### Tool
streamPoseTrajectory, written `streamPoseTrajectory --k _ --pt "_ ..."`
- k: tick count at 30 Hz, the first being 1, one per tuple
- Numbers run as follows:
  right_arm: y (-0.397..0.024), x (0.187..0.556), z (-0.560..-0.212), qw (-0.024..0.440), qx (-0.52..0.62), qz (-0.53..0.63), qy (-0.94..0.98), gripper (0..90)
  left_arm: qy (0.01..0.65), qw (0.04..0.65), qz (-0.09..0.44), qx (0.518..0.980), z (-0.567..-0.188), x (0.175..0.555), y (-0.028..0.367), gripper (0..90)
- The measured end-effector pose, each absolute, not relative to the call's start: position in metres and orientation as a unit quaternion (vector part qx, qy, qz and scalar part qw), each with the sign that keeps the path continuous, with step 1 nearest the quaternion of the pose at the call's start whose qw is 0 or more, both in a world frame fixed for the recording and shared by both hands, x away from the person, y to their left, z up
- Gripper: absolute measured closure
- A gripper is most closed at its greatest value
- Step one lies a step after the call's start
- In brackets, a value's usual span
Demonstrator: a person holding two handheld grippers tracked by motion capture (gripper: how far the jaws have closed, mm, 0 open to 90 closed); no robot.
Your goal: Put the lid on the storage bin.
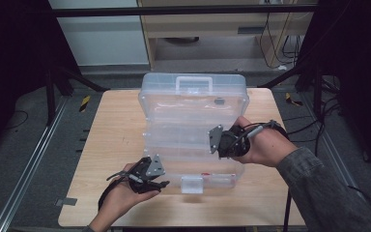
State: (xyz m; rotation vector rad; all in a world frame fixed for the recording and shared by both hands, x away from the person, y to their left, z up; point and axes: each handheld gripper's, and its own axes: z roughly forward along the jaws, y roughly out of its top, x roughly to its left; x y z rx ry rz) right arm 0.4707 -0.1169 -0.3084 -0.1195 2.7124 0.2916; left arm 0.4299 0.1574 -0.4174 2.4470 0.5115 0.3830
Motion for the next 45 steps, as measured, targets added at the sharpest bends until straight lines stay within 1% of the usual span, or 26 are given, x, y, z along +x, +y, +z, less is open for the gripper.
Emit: streamPoseTrajectory --k 3,7,10,14,19,20,21,22,23,24,28,31,33,45 --pt "-0.117 0.471 -0.309 0.204 -0.042 0.106 0.972 83.2 0.196 0.326 0.144 0.914 -0.408 0.428 0.164 48.9" --pt "-0.117 0.47 -0.309 0.204 -0.041 0.106 0.972 83.2 0.181 0.347 0.147 0.909 -0.392 0.427 0.173 50.6" --pt "-0.117 0.47 -0.309 0.203 -0.042 0.106 0.973 83.2 0.176 0.36 0.149 0.904 -0.378 0.428 0.18 55.8" --pt "-0.117 0.469 -0.31 0.203 -0.041 0.107 0.972 83.2 0.183 0.37 0.138 0.9 -0.358 0.431 0.189 64.5" --pt "-0.118 0.469 -0.31 0.203 -0.039 0.11 0.972 83.0 0.181 0.382 0.145 0.895 -0.333 0.438 0.2 75.2" --pt "-0.118 0.468 -0.31 0.203 -0.039 0.11 0.972 83.0 0.206 0.369 0.137 0.896 -0.328 0.436 0.202 77.6" --pt "-0.119 0.468 -0.311 0.203 -0.038 0.11 0.972 83.0 0.208 0.366 0.135 0.897 -0.325 0.438 0.205 79.4" --pt "-0.119 0.468 -0.311 0.203 -0.039 0.11 0.972 83.0 0.182 0.379 0.145 0.896 -0.323 0.446 0.206 81.7" --pt "-0.119 0.468 -0.311 0.202 -0.04 0.11 0.972 83.0 0.194 0.375 0.14 0.896 -0.321 0.446 0.208 82.8" --pt "-0.119 0.468 -0.311 0.202 -0.04 0.11 0.972 83.0 0.211 0.365 0.148 0.895 -0.319 0.448 0.211 83.9" --pt "-0.118 0.467 -0.311 0.202 -0.039 0.109 0.973 83.0 0.249 0.38 0.144 0.879 -0.317 0.461 0.22 86.1" --pt "-0.117 0.467 -0.312 0.203 -0.041 0.107 0.972 82.9 0.263 0.392 0.143 0.87 -0.315 0.469 0.225 87.7" --pt "-0.117 0.466 -0.312 0.203 -0.041 0.106 0.972 82.9 0.269 0.4 0.143 0.864 -0.312 0.471 0.227 88.2" --pt "-0.118 0.465 -0.314 0.198 -0.043 0.106 0.974 82.8 0.286 0.404 0.144 0.857 -0.303 0.492 0.226 89.8"
